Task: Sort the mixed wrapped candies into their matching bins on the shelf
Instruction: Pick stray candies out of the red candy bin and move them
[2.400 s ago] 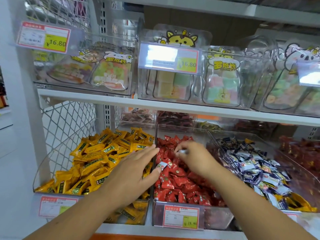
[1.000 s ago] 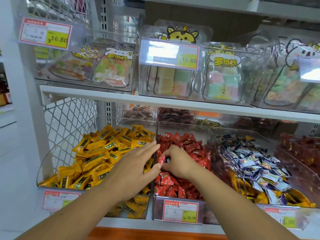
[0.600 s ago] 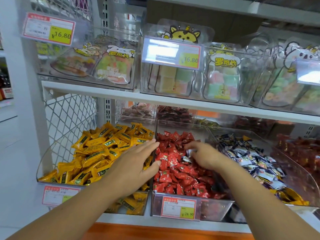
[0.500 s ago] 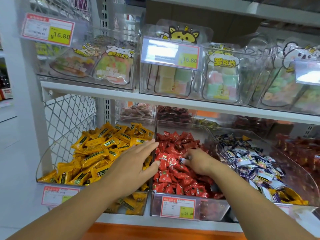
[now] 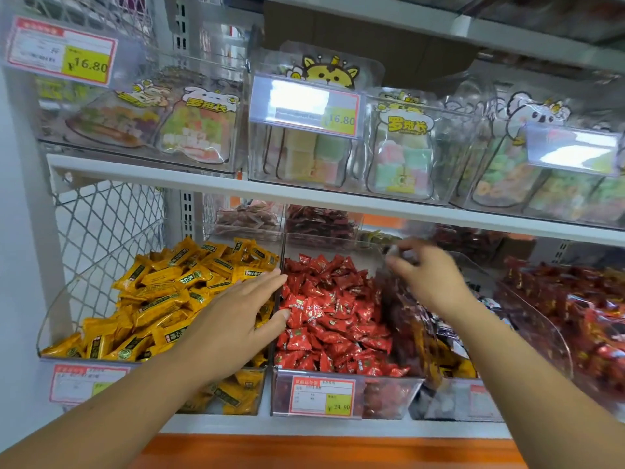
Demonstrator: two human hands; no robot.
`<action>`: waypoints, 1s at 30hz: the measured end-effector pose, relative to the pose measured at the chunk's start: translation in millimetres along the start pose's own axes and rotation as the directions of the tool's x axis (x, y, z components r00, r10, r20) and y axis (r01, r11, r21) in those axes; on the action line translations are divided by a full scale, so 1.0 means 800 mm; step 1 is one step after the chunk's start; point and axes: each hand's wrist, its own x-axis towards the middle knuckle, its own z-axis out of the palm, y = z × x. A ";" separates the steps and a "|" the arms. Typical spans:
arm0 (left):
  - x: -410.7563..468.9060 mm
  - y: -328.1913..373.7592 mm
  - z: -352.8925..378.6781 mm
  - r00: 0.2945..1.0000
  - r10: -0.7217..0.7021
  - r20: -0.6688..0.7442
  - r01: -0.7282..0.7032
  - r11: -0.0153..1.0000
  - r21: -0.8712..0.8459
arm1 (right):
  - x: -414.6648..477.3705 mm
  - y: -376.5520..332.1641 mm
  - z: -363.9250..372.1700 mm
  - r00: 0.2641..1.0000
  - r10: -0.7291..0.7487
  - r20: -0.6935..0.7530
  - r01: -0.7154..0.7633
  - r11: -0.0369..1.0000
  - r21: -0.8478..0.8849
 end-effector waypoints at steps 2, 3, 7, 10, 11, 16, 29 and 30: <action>0.000 0.000 0.000 1.000 -0.005 0.002 0.005 1.000 0.010 | 0.004 0.027 -0.029 0.993 0.090 -0.076 -0.094 0.994 -0.053; 0.001 -0.001 0.001 1.000 -0.003 0.000 0.003 1.000 0.007 | 0.003 0.040 -0.039 0.986 0.149 -0.072 -0.160 0.973 -0.164; 0.002 -0.003 0.003 1.000 0.003 -0.003 -0.003 1.000 -0.018 | -0.014 0.042 -0.027 0.990 0.112 0.082 -0.041 0.797 -0.602; 0.002 -0.002 0.003 1.000 0.004 -0.006 -0.005 1.000 -0.026 | -0.035 -0.023 0.005 0.908 -0.037 0.417 0.168 0.945 -0.282; 0.001 -0.002 0.003 1.000 0.002 -0.007 -0.002 1.000 -0.025 | -0.040 -0.038 0.020 0.837 -0.015 0.547 0.222 0.923 -0.315; 0.002 -0.003 0.004 1.000 0.007 -0.018 -0.008 0.999 -0.036 | -0.046 -0.047 0.082 0.563 0.109 0.819 0.295 0.900 -0.322; 0.004 -0.007 0.002 1.000 0.022 0.002 -0.022 0.999 -0.028 | 0.014 -0.035 0.051 0.874 -0.006 0.486 0.156 0.950 -0.269; 0.005 -0.007 0.003 1.000 0.020 0.002 -0.020 0.999 -0.031 | 0.009 -0.045 0.041 0.843 -0.029 0.537 0.195 0.947 -0.255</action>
